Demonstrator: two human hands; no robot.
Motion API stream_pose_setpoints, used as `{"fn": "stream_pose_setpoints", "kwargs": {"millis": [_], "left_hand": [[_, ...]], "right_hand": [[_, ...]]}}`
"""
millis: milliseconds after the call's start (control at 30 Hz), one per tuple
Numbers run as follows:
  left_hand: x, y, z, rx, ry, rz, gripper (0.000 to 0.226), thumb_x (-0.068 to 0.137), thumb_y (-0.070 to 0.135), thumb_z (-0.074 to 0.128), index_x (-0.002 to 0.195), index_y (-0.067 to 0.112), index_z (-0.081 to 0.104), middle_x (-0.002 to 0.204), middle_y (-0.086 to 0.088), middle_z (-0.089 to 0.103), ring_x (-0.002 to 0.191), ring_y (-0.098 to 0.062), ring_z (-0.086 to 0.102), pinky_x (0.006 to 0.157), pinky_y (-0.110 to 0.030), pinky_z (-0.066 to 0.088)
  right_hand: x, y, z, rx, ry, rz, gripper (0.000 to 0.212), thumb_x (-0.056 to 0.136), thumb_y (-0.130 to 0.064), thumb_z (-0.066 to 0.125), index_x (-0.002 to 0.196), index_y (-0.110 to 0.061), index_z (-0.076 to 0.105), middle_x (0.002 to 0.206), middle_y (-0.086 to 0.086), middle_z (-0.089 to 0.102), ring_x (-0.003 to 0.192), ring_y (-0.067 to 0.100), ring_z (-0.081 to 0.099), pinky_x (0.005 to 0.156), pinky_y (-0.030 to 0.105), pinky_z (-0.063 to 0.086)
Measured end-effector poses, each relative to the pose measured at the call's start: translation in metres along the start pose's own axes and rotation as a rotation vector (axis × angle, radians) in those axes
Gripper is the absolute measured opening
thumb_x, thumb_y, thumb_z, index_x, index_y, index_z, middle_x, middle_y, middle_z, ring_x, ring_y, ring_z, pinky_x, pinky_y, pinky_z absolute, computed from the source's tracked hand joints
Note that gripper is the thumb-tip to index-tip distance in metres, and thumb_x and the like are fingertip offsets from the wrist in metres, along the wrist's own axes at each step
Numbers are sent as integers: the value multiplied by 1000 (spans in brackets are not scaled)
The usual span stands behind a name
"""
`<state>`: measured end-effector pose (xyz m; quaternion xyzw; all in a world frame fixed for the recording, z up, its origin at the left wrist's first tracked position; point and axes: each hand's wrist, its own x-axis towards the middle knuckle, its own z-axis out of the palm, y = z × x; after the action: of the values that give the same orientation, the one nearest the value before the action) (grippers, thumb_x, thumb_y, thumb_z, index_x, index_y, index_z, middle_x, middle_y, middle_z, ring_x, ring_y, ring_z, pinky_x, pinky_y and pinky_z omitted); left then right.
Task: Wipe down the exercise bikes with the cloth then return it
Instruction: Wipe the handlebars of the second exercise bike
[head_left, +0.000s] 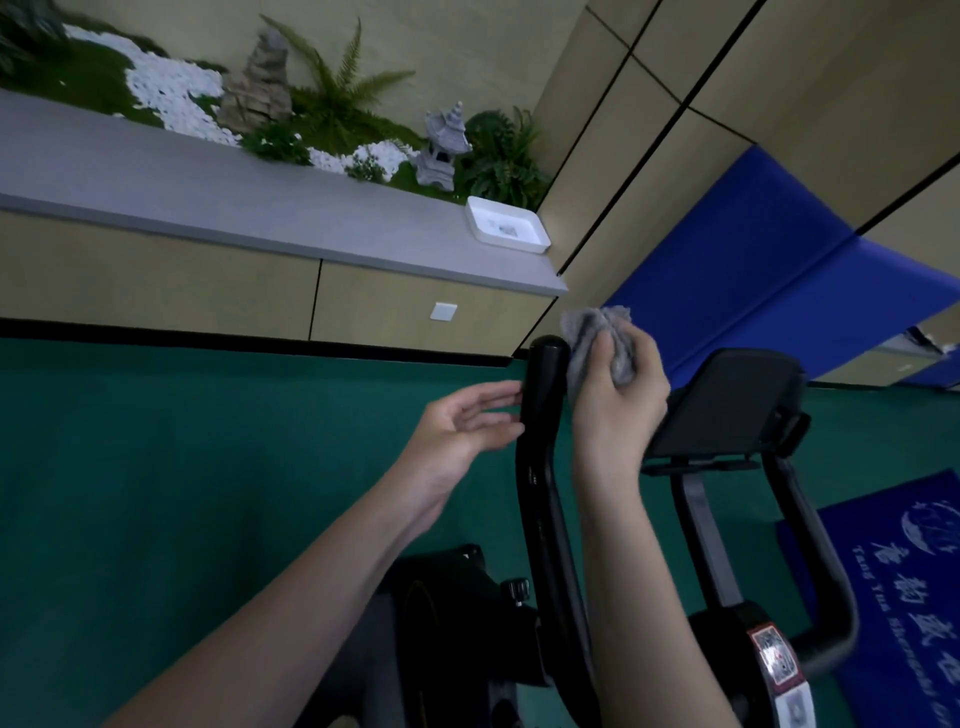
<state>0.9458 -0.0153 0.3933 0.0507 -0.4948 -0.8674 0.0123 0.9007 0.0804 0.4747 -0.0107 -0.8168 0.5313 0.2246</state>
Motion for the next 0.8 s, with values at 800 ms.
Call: {"fn": "stream_pose_setpoints", "kwargs": {"millis": [800], "left_hand": [[-1,7,0,6,2,2,33,82,1,67,109,20,67,112,3,70,102,-14,66,76,-17,50]], "right_hand": [[-28,29,-29,-108,-362,326,17,95,-19,49,99,-21,65,97,0,70,96,19,64,86,37,50]]}}
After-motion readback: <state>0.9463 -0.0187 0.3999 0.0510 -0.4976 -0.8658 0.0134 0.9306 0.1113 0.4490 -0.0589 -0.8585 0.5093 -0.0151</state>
